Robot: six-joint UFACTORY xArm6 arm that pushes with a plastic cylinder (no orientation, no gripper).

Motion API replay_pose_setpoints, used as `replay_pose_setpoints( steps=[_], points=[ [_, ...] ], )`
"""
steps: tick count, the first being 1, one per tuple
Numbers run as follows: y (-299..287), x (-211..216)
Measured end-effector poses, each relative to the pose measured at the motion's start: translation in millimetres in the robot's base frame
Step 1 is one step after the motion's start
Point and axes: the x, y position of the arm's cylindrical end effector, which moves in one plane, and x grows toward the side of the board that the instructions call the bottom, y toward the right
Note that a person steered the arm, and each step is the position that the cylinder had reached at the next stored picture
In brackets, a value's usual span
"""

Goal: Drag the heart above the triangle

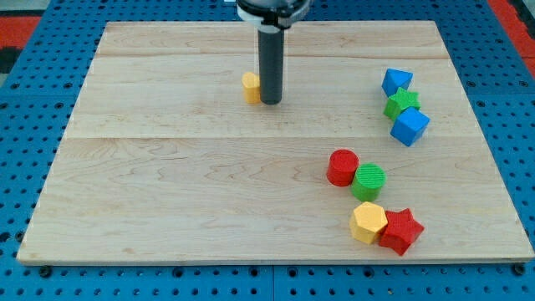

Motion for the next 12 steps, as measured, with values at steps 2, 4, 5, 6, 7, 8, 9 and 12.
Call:
replay_pose_setpoints(
  steps=[2, 4, 5, 6, 7, 8, 9, 12],
  points=[
    [-28.7, -3.7],
    [-59.4, -43.7],
    [-60.4, -58.8],
    [-117.4, -67.7],
    [-145.3, -90.3],
    [-92.0, -96.2],
    [-4.1, -89.8],
    [42.1, -123.1]
  ],
)
